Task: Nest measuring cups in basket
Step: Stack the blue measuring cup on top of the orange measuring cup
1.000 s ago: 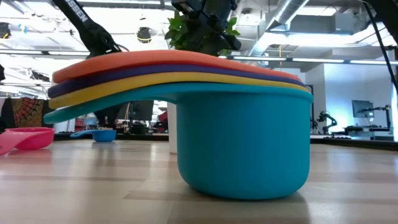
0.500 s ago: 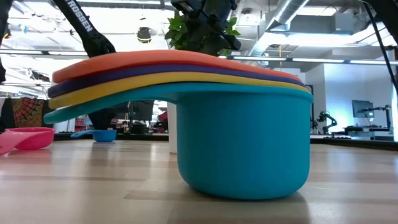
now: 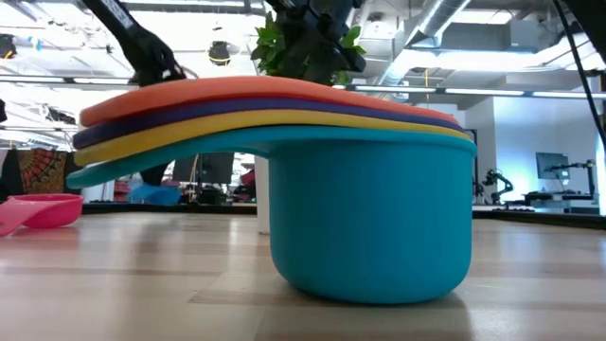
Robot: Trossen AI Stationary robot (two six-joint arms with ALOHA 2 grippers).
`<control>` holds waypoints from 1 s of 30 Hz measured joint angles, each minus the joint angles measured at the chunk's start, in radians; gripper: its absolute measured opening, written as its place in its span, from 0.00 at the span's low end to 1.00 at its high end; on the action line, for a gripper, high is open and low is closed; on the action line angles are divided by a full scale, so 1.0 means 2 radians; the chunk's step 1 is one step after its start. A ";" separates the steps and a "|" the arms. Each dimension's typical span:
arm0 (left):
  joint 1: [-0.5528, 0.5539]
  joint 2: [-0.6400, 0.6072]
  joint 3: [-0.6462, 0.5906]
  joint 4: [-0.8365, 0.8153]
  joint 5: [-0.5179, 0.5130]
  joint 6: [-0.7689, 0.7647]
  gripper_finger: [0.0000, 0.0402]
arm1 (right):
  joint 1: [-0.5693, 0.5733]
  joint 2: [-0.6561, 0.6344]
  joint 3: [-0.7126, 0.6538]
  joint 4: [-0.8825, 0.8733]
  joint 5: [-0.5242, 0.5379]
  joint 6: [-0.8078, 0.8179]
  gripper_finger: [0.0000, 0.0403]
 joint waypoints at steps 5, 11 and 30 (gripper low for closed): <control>-0.046 -0.058 0.000 -0.014 -0.016 -0.050 0.00 | 0.014 0.000 0.000 -0.002 0.000 -0.012 0.43; -0.119 -0.110 0.000 -0.048 -0.019 -0.115 0.00 | 0.035 -0.032 0.000 -0.032 0.010 -0.042 0.43; -0.495 -0.172 0.000 -0.051 -0.164 -0.474 0.00 | 0.093 -0.174 -0.201 0.038 0.055 0.073 0.33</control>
